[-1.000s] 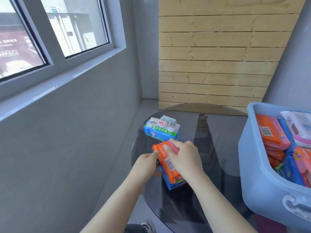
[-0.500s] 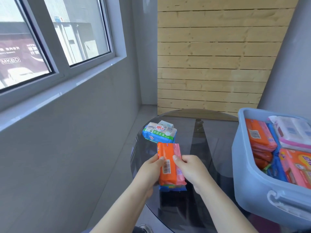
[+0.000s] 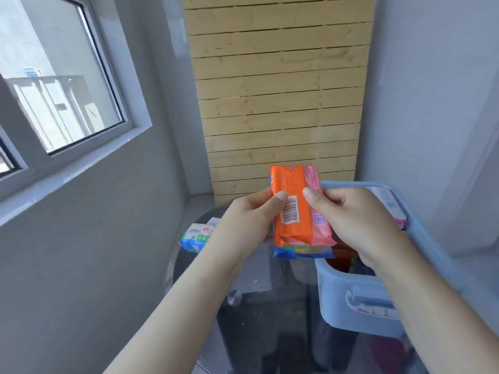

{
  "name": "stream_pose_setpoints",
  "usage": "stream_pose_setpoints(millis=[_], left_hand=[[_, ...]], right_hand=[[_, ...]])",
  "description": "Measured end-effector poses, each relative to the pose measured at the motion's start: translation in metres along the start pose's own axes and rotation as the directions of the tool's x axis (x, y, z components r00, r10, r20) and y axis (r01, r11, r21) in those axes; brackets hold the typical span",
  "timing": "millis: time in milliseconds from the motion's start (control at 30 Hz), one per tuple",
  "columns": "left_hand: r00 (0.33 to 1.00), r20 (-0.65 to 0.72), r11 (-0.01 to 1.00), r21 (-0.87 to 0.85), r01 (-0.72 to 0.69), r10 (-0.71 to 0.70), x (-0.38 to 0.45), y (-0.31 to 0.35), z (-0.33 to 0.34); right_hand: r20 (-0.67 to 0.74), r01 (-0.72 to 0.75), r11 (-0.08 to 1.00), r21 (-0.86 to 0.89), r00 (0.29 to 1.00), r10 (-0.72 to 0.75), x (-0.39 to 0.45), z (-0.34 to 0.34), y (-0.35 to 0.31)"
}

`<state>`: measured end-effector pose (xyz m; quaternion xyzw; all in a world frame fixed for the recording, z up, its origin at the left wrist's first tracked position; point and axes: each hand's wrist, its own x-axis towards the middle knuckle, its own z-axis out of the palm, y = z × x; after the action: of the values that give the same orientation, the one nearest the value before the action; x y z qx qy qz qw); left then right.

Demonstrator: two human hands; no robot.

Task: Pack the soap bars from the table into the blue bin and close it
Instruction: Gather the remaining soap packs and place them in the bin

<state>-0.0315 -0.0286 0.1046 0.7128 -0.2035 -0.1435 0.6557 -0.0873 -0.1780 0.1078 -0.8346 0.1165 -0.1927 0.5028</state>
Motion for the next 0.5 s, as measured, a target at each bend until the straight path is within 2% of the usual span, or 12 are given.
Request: stream_pose_setpoints(millis=[167,267,400,500], left_hand=[[0.994,0.102,1.000,0.015,0.028,-0.029,0.024,-0.004,0.054],[0.990,0.129,0.995,0.089,0.050,-0.061,0.032,-0.012,0.072],[0.989,0.121,0.937,0.348,0.035,-0.082,0.035,-0.025,0.077],[0.994,0.095,0.816,0.578,-0.011,-0.054,0.043,-0.024,0.079]], right_hand=[[-0.057,-0.065,0.994,-0.085,0.997,0.060,0.008,-0.044,0.029],[-0.029,-0.106,0.987,-0.123,0.994,0.103,0.011,-0.055,0.048],[0.076,-0.164,0.956,-0.244,0.979,0.188,0.016,-0.059,0.071],[0.121,-0.214,0.913,-0.347,0.955,0.270,0.025,-0.064,0.079]])
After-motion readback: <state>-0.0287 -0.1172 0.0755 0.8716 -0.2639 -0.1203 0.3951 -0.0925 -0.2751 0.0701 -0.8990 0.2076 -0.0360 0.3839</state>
